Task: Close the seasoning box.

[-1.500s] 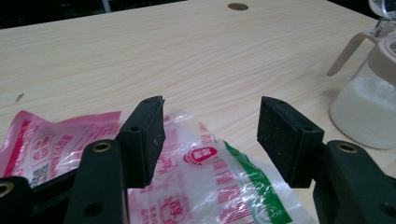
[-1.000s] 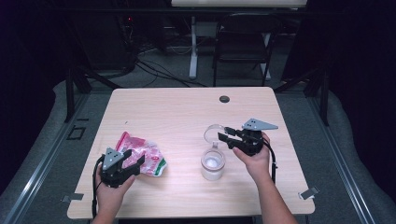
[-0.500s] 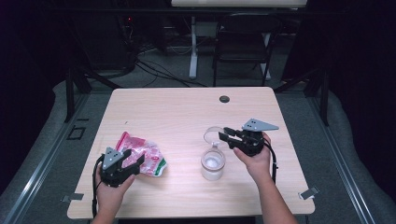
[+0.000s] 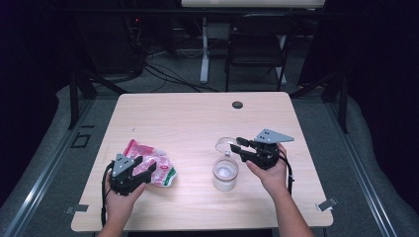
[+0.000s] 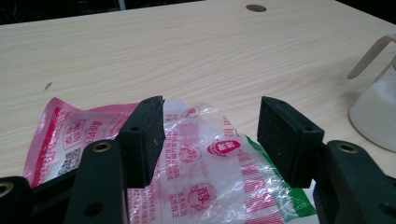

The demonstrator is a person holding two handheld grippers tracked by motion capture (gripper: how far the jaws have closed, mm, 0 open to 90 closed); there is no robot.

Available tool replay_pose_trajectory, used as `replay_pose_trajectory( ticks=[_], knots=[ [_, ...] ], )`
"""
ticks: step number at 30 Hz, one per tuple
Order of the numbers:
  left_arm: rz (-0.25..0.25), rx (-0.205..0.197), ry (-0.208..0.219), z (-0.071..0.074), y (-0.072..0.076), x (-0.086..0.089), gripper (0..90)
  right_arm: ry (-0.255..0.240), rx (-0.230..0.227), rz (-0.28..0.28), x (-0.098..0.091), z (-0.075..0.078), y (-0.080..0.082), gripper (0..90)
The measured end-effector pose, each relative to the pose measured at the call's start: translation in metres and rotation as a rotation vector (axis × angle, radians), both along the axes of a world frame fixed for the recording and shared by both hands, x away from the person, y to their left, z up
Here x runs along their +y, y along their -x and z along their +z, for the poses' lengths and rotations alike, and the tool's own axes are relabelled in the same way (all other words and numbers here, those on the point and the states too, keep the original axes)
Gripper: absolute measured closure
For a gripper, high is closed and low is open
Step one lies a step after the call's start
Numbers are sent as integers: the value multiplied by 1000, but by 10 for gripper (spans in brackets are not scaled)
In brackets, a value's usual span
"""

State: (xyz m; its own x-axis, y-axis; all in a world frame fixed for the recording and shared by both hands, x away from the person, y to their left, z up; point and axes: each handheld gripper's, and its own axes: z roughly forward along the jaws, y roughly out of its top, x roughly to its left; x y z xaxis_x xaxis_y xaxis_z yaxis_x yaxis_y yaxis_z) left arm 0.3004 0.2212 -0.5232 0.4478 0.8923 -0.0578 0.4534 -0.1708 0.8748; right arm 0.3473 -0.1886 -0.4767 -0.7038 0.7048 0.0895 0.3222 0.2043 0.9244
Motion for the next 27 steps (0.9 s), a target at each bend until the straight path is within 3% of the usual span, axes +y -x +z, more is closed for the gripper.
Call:
replay_pose_trajectory(
  ticks=[8,15,27],
  knots=[
    [-15,-2,9,1,-7,-7,411,57,-35,-1,4,-1,12,589],
    [-41,-19,-10,2,-11,-17,411,100,-64,5,7,-3,21,558],
    [-75,-26,-28,3,-17,-28,410,126,-59,16,7,-8,29,502]
  ],
)
